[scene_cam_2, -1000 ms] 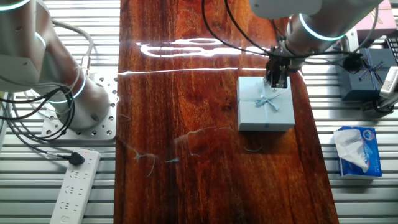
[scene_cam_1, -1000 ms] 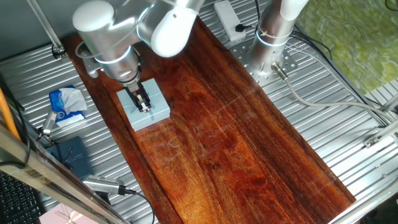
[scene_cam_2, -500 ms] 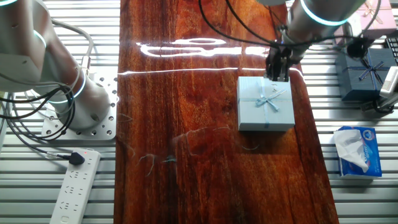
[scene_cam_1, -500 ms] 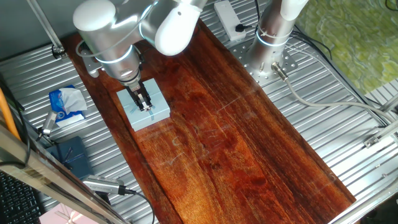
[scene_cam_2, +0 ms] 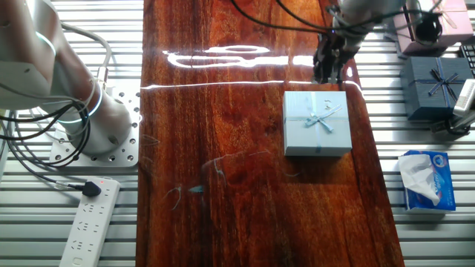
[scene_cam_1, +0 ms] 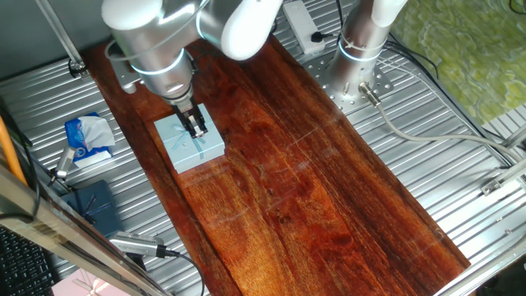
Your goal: Slide the outer casing onto the gift box
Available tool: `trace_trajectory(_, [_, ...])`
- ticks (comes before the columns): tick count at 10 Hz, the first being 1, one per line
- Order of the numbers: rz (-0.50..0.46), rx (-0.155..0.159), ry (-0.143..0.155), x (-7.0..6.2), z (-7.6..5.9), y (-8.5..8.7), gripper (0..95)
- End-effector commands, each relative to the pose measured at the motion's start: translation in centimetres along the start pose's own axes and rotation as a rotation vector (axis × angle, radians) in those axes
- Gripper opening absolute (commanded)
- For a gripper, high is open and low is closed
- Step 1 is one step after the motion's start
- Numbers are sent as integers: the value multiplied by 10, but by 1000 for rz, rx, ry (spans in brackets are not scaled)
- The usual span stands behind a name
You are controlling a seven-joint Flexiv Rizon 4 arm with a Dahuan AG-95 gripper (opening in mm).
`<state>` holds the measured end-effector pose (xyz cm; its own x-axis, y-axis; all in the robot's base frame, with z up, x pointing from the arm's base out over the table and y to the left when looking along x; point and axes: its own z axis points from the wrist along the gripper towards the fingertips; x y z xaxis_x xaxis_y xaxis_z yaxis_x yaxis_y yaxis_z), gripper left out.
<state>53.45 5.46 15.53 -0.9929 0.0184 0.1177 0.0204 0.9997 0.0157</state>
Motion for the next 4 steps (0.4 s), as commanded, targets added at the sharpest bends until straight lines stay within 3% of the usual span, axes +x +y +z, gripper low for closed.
trace_trajectory(1, [-8,-7,-3,2,-3,0,0])
trace_trajectory(4, [-19,-14,2,4,-4,0,0])
